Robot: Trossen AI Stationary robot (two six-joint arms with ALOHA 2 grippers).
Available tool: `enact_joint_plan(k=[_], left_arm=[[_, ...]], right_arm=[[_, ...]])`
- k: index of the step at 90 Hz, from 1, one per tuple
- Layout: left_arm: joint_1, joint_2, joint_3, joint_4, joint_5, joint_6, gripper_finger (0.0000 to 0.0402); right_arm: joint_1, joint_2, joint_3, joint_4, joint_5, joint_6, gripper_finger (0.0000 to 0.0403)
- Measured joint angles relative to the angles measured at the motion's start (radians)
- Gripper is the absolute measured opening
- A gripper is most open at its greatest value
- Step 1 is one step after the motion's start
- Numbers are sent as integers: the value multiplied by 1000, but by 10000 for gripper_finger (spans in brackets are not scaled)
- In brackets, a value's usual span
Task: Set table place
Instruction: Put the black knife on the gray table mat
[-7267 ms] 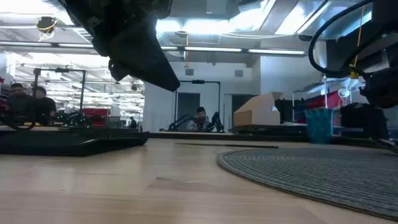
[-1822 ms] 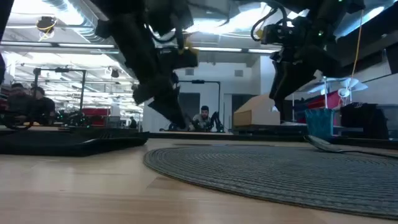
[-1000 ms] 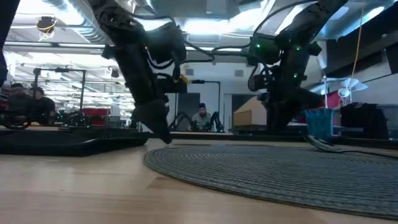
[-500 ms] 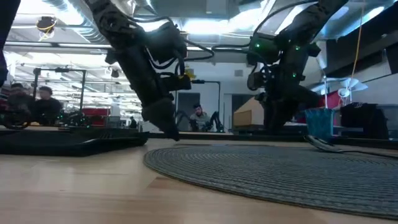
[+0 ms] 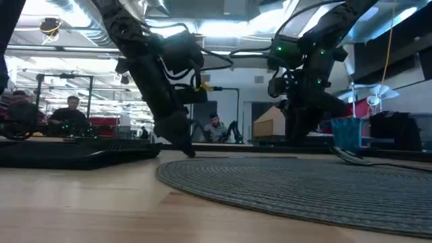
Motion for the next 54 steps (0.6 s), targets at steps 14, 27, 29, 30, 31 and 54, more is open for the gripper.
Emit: enact_joint_plan(k=[14,27,29,30,31,54], left_arm=[[-1,19,1,12,-5,-12,0],[0,21,0,15,-4,-13,0],[0,21,0,14,-3,-13,0],[0,21,0,14,-2,-14,0],[0,21,0,14,-2,-15,0],[0,22,-4,12,1,-22,0]], right_arm=[[0,0,0,-1,0,0,113],[0,0,0,-2,0,0,113],[0,0,0,-1,0,0,113],[0,0,0,-1,0,0,113],[0,0,0,-1,0,0,113],[0,1,0,20,-46,-25,113]])
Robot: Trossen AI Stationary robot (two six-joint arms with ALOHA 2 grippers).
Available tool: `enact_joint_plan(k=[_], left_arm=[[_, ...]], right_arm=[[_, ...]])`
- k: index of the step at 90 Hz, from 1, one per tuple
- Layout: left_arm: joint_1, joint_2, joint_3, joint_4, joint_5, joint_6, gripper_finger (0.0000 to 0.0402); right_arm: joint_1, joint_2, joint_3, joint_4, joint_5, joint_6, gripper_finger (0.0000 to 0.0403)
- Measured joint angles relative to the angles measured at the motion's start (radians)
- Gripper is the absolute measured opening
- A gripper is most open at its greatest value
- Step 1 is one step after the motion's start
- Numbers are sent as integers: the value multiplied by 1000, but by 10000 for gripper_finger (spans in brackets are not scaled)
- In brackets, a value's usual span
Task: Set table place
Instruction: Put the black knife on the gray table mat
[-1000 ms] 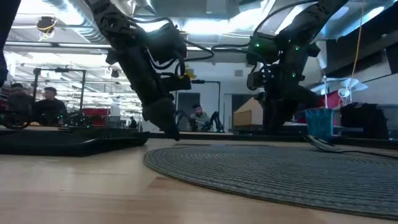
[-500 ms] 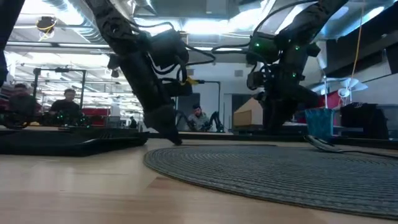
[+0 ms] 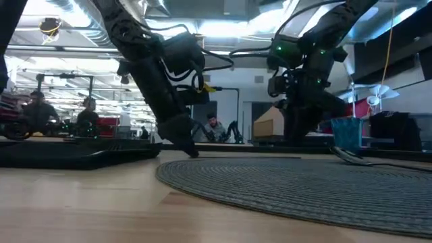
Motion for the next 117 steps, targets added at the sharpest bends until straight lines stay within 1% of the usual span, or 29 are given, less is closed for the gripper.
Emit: enact_joint_plan(k=[14,32,50,59,70,75,96,117], left_arm=[[0,1,-1,-1,1,-2,0],[0,2,-1,-3,2,-2,0],[-2,2,-2,-4,2,0,0],[-2,2,-2,-4,2,1,0],[-2,2,-2,-3,2,2,0],[-5,2,-2,-4,2,2,0],[-27,2,2,-5,-2,5,0],[-36,-57,23,-44,-7,17,0]], right_arm=[[-1,55,2,10,-24,-1,113],[-7,144,6,49,1,0,113],[-11,155,5,77,-11,6,110],[-21,157,4,72,-39,6,87],[-33,158,3,80,-53,4,26],[-40,158,3,87,-58,3,9],[-47,159,3,92,-40,0,1],[-45,137,2,90,-27,3,0]])
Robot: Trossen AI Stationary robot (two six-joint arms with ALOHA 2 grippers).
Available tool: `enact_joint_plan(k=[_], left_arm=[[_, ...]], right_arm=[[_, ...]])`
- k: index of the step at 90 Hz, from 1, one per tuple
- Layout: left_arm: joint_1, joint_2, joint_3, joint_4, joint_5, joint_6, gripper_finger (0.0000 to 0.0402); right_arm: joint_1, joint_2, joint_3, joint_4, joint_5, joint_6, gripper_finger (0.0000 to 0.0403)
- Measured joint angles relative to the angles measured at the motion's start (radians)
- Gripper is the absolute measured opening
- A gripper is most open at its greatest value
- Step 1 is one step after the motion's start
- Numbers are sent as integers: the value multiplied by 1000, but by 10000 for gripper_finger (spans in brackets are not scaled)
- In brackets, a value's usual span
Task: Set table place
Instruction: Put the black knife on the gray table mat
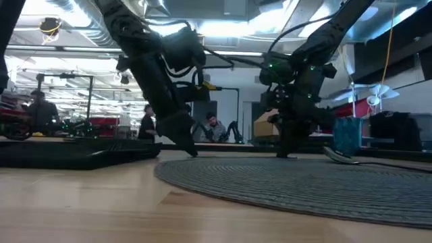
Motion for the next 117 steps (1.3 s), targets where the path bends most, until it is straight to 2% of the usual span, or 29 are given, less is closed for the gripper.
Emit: enact_joint_plan(k=[17,52,78,93,117], left_arm=[[0,-67,10,-13,-8,14,0],[0,-80,13,-30,-12,8,0],[0,-82,13,-69,-14,-7,0],[0,-82,13,-78,-14,-11,0],[0,-82,13,-98,-14,-11,0]], right_arm=[[-1,-61,-6,-30,18,6,0],[-1,-83,-3,-44,22,17,5],[-15,-81,-3,-37,38,-6,70],[-58,-81,-2,-38,0,-7,107],[-95,-23,0,-59,-52,-30,120]])
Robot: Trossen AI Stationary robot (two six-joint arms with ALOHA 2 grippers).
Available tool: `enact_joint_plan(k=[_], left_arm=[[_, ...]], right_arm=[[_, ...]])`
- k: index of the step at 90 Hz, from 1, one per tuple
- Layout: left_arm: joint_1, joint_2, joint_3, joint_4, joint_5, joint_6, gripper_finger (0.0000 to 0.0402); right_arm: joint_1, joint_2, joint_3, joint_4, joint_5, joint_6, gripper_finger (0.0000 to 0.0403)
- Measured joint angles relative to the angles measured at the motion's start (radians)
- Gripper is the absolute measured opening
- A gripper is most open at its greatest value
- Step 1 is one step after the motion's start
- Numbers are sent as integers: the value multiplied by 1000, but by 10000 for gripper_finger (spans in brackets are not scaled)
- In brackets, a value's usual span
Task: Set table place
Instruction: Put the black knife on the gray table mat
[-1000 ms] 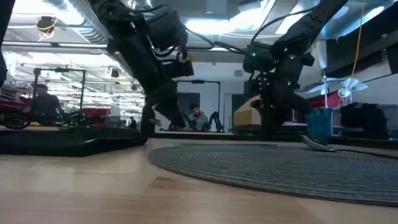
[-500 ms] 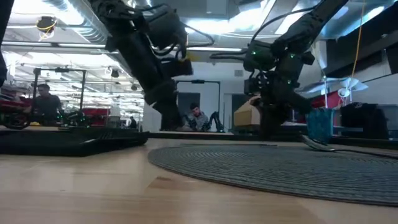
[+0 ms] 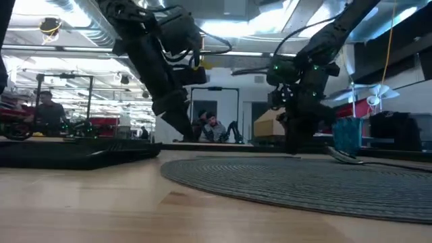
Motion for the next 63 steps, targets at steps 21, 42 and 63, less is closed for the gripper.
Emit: enact_joint_plan(k=[21,42,63], left_arm=[[0,0,1,1,0,0,0],[0,0,1,1,0,0,0],[0,0,-1,0,3,-4,0]], right_arm=[[-3,74,6,0,-25,-25,108],[-30,83,11,53,-43,-25,12],[-28,81,10,73,-30,4,2]])
